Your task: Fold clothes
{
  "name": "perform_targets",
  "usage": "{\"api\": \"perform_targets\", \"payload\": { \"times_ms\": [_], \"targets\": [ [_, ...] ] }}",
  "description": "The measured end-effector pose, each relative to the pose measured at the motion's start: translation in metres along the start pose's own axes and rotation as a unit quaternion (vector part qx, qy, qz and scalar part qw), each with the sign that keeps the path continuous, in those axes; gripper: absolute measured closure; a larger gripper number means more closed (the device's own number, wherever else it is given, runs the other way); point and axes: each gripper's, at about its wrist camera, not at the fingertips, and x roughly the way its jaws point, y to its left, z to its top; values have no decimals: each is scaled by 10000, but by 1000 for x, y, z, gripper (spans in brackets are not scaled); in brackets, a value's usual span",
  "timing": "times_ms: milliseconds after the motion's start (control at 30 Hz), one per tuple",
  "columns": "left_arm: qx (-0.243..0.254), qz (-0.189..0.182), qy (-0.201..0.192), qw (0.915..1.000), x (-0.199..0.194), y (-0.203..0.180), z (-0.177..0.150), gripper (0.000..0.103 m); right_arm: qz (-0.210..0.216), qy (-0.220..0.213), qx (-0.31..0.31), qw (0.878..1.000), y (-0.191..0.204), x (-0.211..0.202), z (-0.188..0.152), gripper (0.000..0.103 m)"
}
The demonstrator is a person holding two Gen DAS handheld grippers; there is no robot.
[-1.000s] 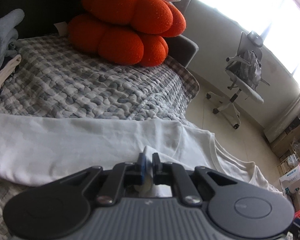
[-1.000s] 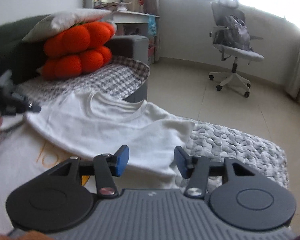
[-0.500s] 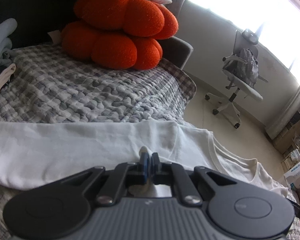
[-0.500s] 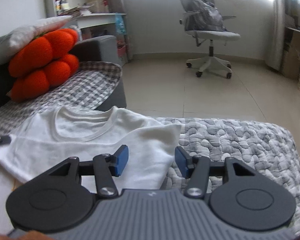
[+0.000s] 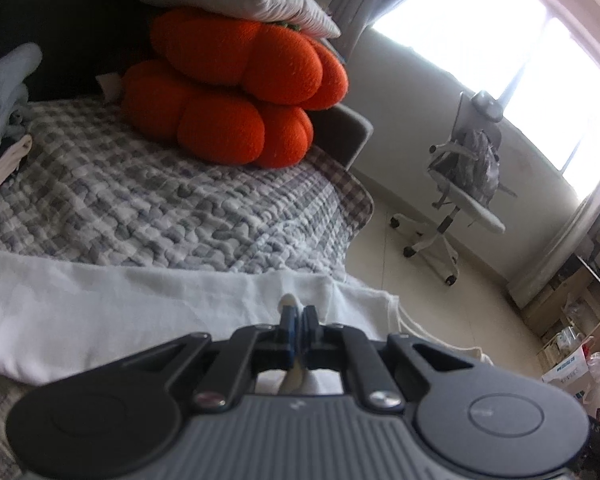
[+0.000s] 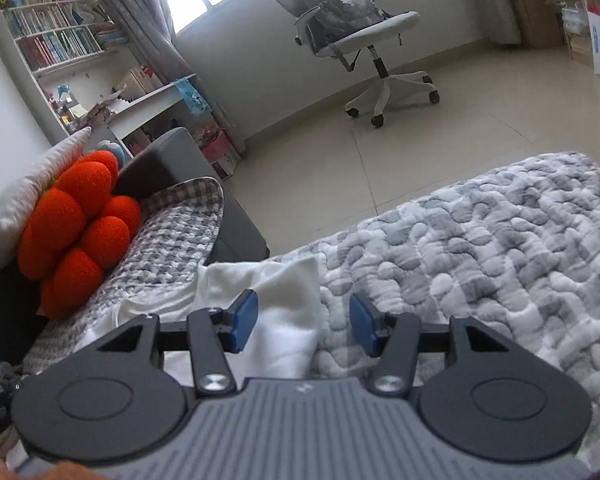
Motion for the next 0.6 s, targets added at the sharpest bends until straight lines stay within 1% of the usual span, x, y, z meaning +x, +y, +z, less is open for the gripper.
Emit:
{"api": "perform_targets", "payload": {
  "times_ms": [33,100,167,233,367,433,467,567,600],
  "targets": [
    [-11,-19,-26,10000,-1,0,0,99,32,-1,22,10000,1,2,1,50],
    [-32,-56,-78,9999,-3,0,1,99,76,5,34,10000,3,8,2,61],
    [-44,-93,-154,9998,-3,1,2,99,25,13,-42,10000,5,13,2,92],
    [-85,-129,-275,9995,-5,3,3,99,-3,-120,-103,9999,6,11,3,93],
    [-211,-129,-430,9988,-5,9,5,99,91,-453,-106,9989,3,3,5,93],
    [-241,-72,-385,9989,-1,12,4,99,71,-431,-150,9989,4,4,6,93],
    [-247,-32,-335,9991,2,13,2,99,42,-373,-167,9992,4,6,6,88],
    [-267,83,-228,9993,7,15,0,99,-68,-276,-142,9995,3,8,7,81],
    [-275,119,-210,9993,7,16,0,99,-76,-289,-104,9995,3,6,7,76]
  ]
}}
